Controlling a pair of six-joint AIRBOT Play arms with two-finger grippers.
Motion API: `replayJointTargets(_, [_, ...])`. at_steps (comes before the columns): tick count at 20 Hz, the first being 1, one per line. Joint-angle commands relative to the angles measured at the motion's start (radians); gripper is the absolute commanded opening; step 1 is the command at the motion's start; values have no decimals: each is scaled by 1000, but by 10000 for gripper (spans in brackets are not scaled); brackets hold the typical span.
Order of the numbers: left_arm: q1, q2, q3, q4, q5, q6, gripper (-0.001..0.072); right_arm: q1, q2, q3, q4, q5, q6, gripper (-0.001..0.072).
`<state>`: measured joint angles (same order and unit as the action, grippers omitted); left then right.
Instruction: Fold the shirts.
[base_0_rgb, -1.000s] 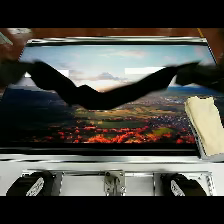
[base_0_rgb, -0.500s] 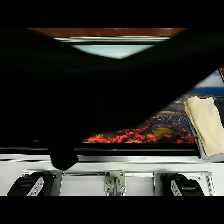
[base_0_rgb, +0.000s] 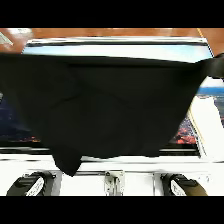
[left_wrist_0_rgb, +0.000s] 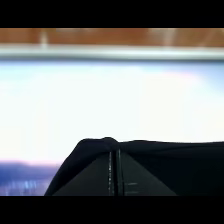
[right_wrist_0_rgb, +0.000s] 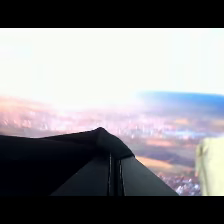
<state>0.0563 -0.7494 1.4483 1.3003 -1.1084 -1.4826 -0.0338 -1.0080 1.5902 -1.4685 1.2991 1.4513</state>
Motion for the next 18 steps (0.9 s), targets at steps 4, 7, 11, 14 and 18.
replayJointTargets(4, [-1,-307,-265,20,151,-41,34,-1,-467,1,101,-270,155,67])
replayJointTargets(7, [-1,-484,-265,-76,186,-41,34,1,-581,1,278,-396,179,67])
replayJointTargets(11, [-13,-666,-264,-228,168,-41,35,37,-674,1,335,-327,183,67])
replayJointTargets(14, [2,-697,-247,-253,94,-40,312,53,-671,7,337,-299,170,221])
replayJointTargets(18, [164,-677,-145,-190,-235,61,547,-26,-539,14,145,-71,61,662])
